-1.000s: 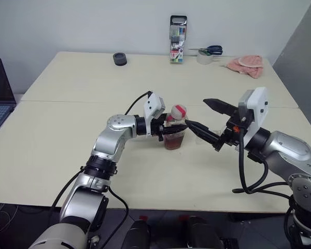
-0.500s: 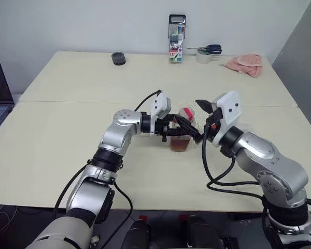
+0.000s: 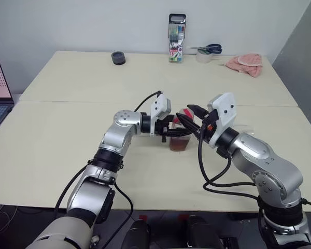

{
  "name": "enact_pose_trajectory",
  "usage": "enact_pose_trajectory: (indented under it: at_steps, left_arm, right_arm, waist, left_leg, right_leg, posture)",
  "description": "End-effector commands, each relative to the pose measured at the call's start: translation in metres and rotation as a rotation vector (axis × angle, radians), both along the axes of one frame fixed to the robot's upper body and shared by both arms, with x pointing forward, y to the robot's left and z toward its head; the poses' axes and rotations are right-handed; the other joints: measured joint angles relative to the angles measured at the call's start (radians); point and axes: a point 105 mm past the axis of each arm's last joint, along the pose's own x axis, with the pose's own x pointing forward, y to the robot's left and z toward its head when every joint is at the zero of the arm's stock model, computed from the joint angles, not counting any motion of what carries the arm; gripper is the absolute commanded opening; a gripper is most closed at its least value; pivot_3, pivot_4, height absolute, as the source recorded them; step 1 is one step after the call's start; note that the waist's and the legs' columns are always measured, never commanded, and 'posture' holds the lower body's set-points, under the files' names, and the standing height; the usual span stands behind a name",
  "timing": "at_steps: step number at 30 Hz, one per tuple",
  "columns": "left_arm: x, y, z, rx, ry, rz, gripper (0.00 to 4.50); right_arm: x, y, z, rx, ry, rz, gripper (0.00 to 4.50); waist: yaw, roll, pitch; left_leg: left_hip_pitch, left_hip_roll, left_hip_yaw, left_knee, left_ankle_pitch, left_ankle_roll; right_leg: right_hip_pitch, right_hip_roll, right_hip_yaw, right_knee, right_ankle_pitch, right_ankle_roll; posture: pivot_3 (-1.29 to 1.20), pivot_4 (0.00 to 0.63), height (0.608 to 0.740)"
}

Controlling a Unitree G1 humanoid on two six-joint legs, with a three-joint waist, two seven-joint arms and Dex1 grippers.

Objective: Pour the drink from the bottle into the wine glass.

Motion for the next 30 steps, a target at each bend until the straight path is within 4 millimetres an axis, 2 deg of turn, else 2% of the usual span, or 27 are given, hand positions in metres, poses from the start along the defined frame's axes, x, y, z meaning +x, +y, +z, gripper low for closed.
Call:
enact_pose_trajectory:
  at_steps: [1, 4, 9, 12, 15, 17, 18, 22, 26, 30]
  left_arm:
    - [-0.001, -0.003, 0.024, -0.052, -0.082, -0.016, 1.79]
    - [-0.003, -0.003, 0.026, -0.056, -0.087, -0.028, 1.79]
    - [-0.008, -0.002, 0.024, -0.044, -0.102, -0.060, 1.79]
    - [-0.009, -0.001, 0.023, -0.046, -0.107, -0.063, 1.79]
    - [-0.007, -0.002, 0.025, -0.066, -0.109, -0.042, 1.79]
    - [-0.005, -0.002, 0.026, -0.079, -0.107, -0.019, 1.79]
    - [-0.004, -0.001, 0.026, -0.084, -0.107, -0.009, 1.79]
    - [0.001, -0.001, 0.028, -0.101, -0.103, 0.025, 1.78]
    - [0.004, -0.002, 0.032, -0.109, -0.112, 0.037, 1.78]
    - [0.006, -0.001, 0.033, -0.109, -0.115, 0.042, 1.78]
  right_arm:
    - [-0.008, 0.009, 0.002, 0.000, -0.010, 0.071, 1.81]
    - [-0.013, 0.011, 0.005, -0.055, -0.060, 0.200, 1.81]
    - [-0.012, -0.004, 0.004, -0.272, -0.135, 0.437, 1.81]
    - [-0.008, -0.011, 0.007, -0.315, -0.138, 0.498, 1.81]
    - [-0.004, -0.013, 0.009, -0.285, -0.118, 0.494, 1.81]
    - [-0.001, -0.016, 0.016, -0.224, -0.130, 0.442, 2.57]
    - [-0.001, -0.017, 0.019, -0.205, -0.141, 0.416, 2.80]
    - [-0.016, -0.019, 0.028, -0.132, -0.159, 0.336, 4.25]
    - [-0.020, -0.017, 0.024, -0.077, -0.181, 0.189, 4.26]
    - [-0.007, -0.012, 0.018, -0.017, -0.204, -0.001, 4.26]
  waist:
    - [0.000, 0.000, 0.000]
    - [0.000, 0.000, 0.000]
    - [-0.001, 0.000, 0.000]
    - [-0.001, 0.001, 0.000]
    - [-0.001, 0.001, 0.001]
    - [-0.001, 0.001, 0.001]
    - [0.000, 0.001, 0.001]
    - [0.002, 0.001, 0.000]
    - [0.002, 0.001, 0.000]
    - [0.000, 0.001, 0.000]
  left_leg:
    - [0.000, 0.000, 0.000, 0.000, 0.000, 0.000]
    - [0.000, 0.000, 0.000, 0.000, 0.000, 0.000]
    - [0.000, 0.000, 0.001, 0.000, 0.000, 0.000]
    - [0.000, 0.000, 0.001, 0.000, 0.000, 0.000]
    - [0.000, 0.000, 0.001, 0.000, 0.000, 0.000]
    - [0.000, 0.000, 0.001, 0.000, 0.000, 0.000]
    - [0.000, 0.000, 0.000, 0.001, 0.000, 0.000]
    - [-0.001, 0.000, 0.000, 0.001, 0.000, 0.000]
    - [-0.001, 0.000, 0.000, 0.001, 0.000, 0.000]
    - [-0.001, 0.000, 0.000, 0.001, 0.000, 0.000]
  right_leg:
    - [0.000, 0.000, 0.000, 0.000, 0.000, 0.000]
    - [0.000, 0.000, 0.000, 0.000, 0.000, 0.000]
    - [0.000, 0.000, 0.000, 0.000, 0.000, 0.000]
    - [0.000, 0.001, 0.000, 0.000, 0.000, 0.000]
    - [0.000, 0.001, 0.000, 0.000, 0.000, 0.000]
    - [0.000, 0.000, 0.000, 0.000, 0.000, 0.000]
    - [0.000, 0.000, 0.000, 0.000, 0.000, 0.000]
    - [0.000, -0.001, 0.000, 0.000, 0.000, 0.000]
    - [-0.001, -0.001, 0.000, 0.000, 0.000, 0.000]
    - [-0.001, 0.000, 0.000, 0.001, 0.000, 0.000]
  posture:
    - [0.00, 0.150, 0.740]
    - [0.00, 0.150, 0.740]
    - [0.00, 0.150, 0.740]
    - [0.00, 0.150, 0.740]
    - [0.00, 0.150, 0.740]
    - [0.00, 0.150, 0.740]
    - [0.00, 0.150, 0.740]
    - [0.00, 0.150, 0.740]
    - [0.00, 0.150, 0.740]
    - [0.00, 0.150, 0.740]
